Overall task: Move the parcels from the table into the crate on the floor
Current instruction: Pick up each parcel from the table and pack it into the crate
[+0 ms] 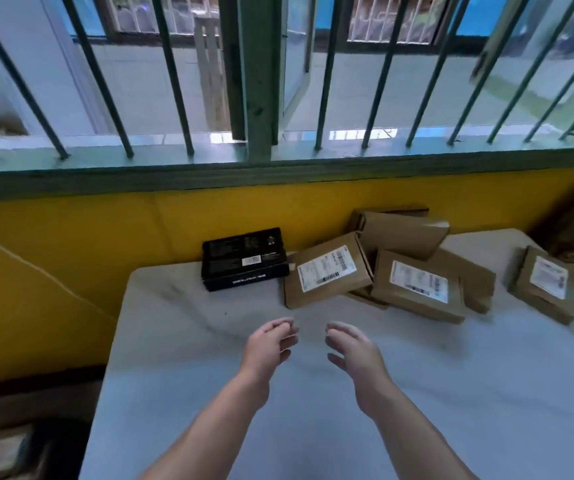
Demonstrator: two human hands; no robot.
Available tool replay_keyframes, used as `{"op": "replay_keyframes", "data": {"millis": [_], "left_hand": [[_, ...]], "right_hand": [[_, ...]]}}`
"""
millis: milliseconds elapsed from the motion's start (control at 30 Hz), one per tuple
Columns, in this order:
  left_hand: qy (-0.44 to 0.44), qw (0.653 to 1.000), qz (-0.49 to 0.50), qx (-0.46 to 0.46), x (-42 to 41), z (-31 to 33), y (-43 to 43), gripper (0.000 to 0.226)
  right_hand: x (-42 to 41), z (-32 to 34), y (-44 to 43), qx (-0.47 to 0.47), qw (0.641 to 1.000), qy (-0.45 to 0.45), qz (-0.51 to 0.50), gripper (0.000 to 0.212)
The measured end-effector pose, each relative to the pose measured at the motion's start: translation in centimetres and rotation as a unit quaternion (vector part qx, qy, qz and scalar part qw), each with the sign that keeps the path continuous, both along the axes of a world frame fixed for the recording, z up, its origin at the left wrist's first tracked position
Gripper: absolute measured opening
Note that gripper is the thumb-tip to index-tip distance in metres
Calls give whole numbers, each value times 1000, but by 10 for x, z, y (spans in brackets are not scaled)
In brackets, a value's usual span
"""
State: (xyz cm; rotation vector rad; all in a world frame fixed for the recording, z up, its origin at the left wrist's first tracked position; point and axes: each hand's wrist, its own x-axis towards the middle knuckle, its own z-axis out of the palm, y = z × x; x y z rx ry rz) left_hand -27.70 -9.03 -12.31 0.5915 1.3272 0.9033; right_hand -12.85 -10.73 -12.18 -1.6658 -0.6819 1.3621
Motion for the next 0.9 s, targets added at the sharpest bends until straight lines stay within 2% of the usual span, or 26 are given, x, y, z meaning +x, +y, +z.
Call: {"op": "replay_keyframes", "data": {"millis": [200,267,367,467,533,633,733,800,900], "left_hand": [[41,995,93,-9,-14,-6,43,16],[108,987,115,15,-21,-11,59,19],[257,954,147,55,-39,-17,82,30],[300,929,212,33,-60,-22,106,49],[296,928,224,4,-74,-27,123,61],[244,941,235,-27,-87,-36,141,71],[205,959,191,-35,-96,-46,150,72],[177,969,165,-38,-99,-48,150,61],[169,971,168,-21,-103,-48,141,31]], "right_hand": [[-15,-6,72,-12,995,7,100,17],[-20,-7,96,-8,993,9,117,17],[-27,-11,127,13,993,-9,121,22],[-34,-14,149,41,989,-54,133,38],[-38,-16,161,51,983,-90,150,43],[-44,-20,174,47,973,-120,193,40],[-48,-24,183,36,965,-120,231,38],[-50,-26,185,28,961,-124,244,38],[-50,-28,180,38,966,-126,222,42]]}}
